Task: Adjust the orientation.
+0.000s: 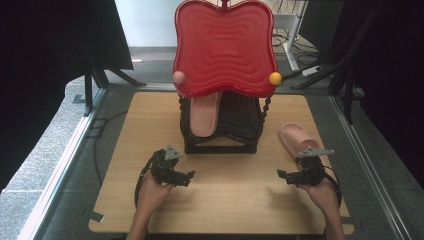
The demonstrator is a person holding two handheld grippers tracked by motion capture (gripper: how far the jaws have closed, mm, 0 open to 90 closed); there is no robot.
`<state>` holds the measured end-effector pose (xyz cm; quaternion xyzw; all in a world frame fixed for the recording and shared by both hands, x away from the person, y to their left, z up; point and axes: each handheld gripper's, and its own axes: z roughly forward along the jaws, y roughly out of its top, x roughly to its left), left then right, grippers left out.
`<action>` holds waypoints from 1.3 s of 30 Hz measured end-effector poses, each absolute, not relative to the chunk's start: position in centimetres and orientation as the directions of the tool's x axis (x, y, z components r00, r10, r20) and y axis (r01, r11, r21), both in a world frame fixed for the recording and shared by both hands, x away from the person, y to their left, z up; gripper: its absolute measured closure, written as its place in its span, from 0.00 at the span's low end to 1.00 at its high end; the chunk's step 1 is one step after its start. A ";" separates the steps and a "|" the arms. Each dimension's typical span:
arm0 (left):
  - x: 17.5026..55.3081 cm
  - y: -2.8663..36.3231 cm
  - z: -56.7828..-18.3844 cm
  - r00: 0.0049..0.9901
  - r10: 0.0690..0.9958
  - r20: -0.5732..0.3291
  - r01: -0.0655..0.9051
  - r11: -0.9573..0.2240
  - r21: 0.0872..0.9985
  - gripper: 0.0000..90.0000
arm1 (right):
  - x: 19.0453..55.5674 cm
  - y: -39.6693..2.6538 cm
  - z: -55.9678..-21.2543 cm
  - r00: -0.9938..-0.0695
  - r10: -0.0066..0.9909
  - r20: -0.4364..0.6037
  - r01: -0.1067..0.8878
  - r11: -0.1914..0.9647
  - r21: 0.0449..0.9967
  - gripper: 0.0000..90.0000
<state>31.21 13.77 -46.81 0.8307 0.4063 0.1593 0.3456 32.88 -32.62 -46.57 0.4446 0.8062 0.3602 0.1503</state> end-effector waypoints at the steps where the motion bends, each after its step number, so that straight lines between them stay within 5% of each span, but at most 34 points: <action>1: 31.2 14.0 -46.8 0.617 0.787 -0.019 0.566 -0.428 0.705 0.00 | 32.9 -32.9 -46.5 -0.555 0.829 0.077 0.608 0.340 0.718 0.09; 7: 31.0 14.9 -47.0 0.613 0.789 -0.033 0.572 -0.415 0.707 0.00 | 33.1 -34.7 -46.2 -0.536 0.844 -0.001 0.612 0.390 0.688 0.10; 15: 30.9 15.8 -47.0 0.604 0.796 -0.039 0.585 -0.410 0.700 0.00 | 35.0 -36.6 -46.5 -0.435 0.900 0.002 0.646 0.311 0.698 0.18; 36: 30.8 16.5 -47.1 0.606 0.793 -0.064 0.594 -0.398 0.699 0.00 | 41.4 -36.2 -47.7 -0.482 0.876 0.009 0.648 0.350 0.676 0.89; 39: 30.8 16.5 -47.0 0.606 0.792 -0.068 0.594 -0.394 0.701 0.00 | 41.3 -36.2 -47.4 -0.480 0.877 -0.012 0.636 0.358 0.683 0.93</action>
